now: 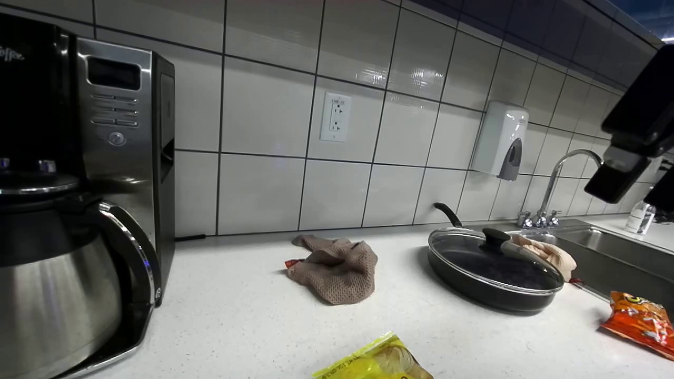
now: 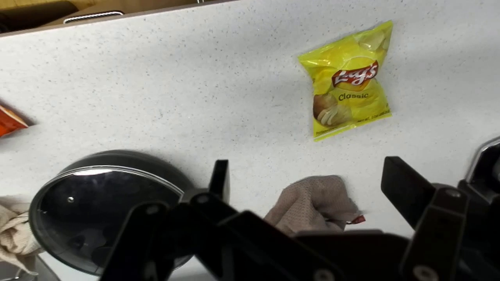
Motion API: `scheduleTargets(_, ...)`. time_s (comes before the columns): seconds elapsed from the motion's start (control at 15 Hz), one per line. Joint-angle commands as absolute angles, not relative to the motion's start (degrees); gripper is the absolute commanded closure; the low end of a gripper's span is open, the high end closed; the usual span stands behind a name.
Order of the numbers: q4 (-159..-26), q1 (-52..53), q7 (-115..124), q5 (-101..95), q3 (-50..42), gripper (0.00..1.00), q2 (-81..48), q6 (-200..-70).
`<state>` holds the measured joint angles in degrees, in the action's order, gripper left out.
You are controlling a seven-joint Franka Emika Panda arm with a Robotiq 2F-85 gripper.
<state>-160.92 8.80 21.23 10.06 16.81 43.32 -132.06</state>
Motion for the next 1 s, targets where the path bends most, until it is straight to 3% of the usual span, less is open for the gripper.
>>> scheduleTargets(0.0,-160.8,4.0,22.6,7.4,15.1,0.0,41.9,-133.2)
scheduleTargets(0.93,-152.8,-10.3,19.9,-0.5,3.3,0.0,18.3,-149.3)
